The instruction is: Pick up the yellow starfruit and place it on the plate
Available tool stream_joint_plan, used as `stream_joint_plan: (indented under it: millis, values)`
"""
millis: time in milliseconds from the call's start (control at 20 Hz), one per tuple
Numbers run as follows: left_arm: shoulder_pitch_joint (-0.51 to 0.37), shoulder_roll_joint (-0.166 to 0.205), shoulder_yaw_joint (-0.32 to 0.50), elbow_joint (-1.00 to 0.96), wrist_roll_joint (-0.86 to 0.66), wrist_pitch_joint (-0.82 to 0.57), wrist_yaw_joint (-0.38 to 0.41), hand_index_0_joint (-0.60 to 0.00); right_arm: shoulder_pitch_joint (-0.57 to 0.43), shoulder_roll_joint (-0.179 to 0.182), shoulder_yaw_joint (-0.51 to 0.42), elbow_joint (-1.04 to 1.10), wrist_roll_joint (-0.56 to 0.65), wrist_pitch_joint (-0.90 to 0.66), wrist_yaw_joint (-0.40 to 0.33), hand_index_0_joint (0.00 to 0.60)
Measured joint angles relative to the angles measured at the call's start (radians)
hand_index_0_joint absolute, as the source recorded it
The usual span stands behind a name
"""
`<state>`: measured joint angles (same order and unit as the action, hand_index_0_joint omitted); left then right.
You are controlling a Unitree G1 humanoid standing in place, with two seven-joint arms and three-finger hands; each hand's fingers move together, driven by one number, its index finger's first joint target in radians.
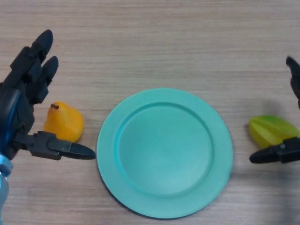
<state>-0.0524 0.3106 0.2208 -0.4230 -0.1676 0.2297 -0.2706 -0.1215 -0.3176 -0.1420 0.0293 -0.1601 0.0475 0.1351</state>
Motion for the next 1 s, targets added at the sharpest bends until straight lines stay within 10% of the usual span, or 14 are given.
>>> stream_joint_plan:
  millis: [150, 400, 750, 1000]
  values:
    - [0.000, 0.000, 0.000, 0.000, 0.000, -0.008, 0.000, 0.000, -0.002, -0.010, 0.000, 0.082, 0.000, -0.038, -0.028, 0.049]
    - [0.000, 0.000, -0.001, 0.000, 0.000, -0.008, 0.001, 0.000, -0.012, -0.011, 0.003, 0.195, -0.012, -0.146, -0.057, 0.600]
    - [-0.001, -0.002, -0.002, 0.000, 0.000, -0.008, 0.007, 0.000, -0.023, -0.025, 0.004, 0.232, -0.098, -0.173, -0.141, 0.600]
    - [0.000, -0.002, -0.003, -0.003, -0.001, -0.008, 0.008, 0.000, 0.002, 0.004, 0.010, -0.102, -0.067, 0.011, -0.070, 0.600]
